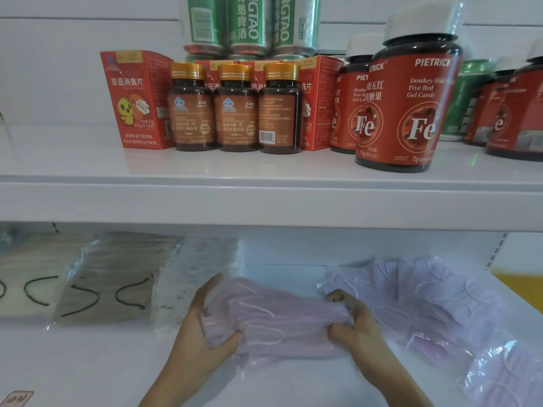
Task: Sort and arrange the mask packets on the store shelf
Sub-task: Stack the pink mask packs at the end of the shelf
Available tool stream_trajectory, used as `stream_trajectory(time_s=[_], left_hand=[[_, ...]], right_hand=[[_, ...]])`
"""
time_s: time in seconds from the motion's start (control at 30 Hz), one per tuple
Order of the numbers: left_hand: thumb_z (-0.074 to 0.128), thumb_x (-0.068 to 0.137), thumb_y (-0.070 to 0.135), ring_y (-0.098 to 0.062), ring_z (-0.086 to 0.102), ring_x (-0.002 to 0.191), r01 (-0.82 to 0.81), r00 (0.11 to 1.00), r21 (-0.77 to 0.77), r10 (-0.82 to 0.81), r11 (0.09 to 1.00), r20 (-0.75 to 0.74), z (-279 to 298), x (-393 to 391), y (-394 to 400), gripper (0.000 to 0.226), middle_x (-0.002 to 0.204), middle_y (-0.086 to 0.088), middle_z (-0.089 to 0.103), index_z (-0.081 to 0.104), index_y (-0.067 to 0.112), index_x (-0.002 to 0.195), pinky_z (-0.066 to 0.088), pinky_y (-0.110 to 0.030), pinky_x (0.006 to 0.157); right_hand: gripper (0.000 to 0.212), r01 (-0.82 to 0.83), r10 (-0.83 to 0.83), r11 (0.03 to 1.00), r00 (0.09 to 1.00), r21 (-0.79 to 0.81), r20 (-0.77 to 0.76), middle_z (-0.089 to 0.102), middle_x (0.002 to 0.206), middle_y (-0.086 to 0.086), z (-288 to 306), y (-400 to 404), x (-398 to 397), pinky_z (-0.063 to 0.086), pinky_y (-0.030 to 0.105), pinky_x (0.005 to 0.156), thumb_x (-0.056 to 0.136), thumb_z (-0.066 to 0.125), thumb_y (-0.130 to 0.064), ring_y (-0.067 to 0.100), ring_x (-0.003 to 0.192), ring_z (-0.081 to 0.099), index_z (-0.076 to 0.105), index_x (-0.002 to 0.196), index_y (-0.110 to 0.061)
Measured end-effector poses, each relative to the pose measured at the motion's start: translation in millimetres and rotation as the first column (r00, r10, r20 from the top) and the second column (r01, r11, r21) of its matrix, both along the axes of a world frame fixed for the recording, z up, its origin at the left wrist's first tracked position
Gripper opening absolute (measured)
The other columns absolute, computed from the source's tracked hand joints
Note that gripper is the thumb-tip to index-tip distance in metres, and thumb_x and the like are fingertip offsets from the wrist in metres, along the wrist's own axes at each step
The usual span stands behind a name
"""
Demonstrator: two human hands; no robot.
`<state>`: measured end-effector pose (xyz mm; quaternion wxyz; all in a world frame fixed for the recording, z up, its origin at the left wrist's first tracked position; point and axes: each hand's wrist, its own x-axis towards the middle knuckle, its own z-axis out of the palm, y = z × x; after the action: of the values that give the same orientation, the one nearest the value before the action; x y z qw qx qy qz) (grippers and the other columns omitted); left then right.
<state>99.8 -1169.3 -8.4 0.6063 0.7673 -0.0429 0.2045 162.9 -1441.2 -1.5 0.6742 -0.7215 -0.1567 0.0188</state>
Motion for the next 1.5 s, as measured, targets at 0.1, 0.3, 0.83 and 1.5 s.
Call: stream_trajectory(time_s=[0.1, 0.3, 0.83, 1.5], left_hand=[[0.081, 0.069, -0.018, 0.013, 0.059, 0.101, -0.076, 0.997, -0.003, 0.076, 0.997, -0.005, -8, 5, 12, 0.089, 0.117, 0.035, 0.062, 0.049, 0.032, 0.135, 0.052, -0.011, 0.081], [0.092, 0.064, 0.016, 0.021, 0.051, 0.114, -0.034, 0.993, 0.088, 0.044, 0.996, -0.114, -38, -5, 31, 0.091, 0.126, 0.024, 0.059, 0.045, 0.063, 0.127, 0.043, -0.001, 0.088], [0.082, 0.07, -0.016, 0.017, 0.061, 0.097, -0.097, 0.992, 0.035, 0.1, 0.995, -0.079, -28, -7, 24, 0.085, 0.103, 0.037, 0.068, 0.064, 0.056, 0.11, 0.045, -0.001, 0.077], [0.084, 0.073, 0.006, 0.01, 0.046, 0.13, 0.033, 0.998, 0.201, -0.023, 0.979, -0.053, -22, 1, 32, 0.088, 0.136, 0.035, 0.051, 0.044, 0.044, 0.141, 0.034, -0.004, 0.103]], right_hand=[[0.053, 0.09, -0.089, 0.996, 0.996, -0.021, 0.032, 0.067, 0.079, -0.006, -19, 12, 2, 0.046, 0.023, 0.061, 0.045, 0.067, -0.029, 0.011, 0.068, 0.057, 0.066, 0.098, -0.018], [0.061, 0.157, -0.143, 0.978, 0.984, -0.136, 0.103, 0.066, 0.098, 0.008, -51, 20, 7, 0.05, 0.02, 0.061, 0.056, 0.064, 0.002, 0.008, 0.071, 0.063, 0.063, 0.113, -0.022], [0.065, 0.294, -0.262, 0.941, 0.946, -0.166, 0.193, 0.07, 0.096, -0.018, -49, 35, 3, 0.053, 0.02, 0.074, 0.056, 0.068, -0.017, 0.004, 0.08, 0.066, 0.058, 0.108, -0.055], [0.06, 0.244, -0.221, 0.958, 0.963, -0.148, 0.157, 0.066, 0.104, -0.006, -48, 27, 16, 0.045, 0.01, 0.076, 0.056, 0.06, -0.007, -0.004, 0.091, 0.063, 0.059, 0.113, -0.024]])
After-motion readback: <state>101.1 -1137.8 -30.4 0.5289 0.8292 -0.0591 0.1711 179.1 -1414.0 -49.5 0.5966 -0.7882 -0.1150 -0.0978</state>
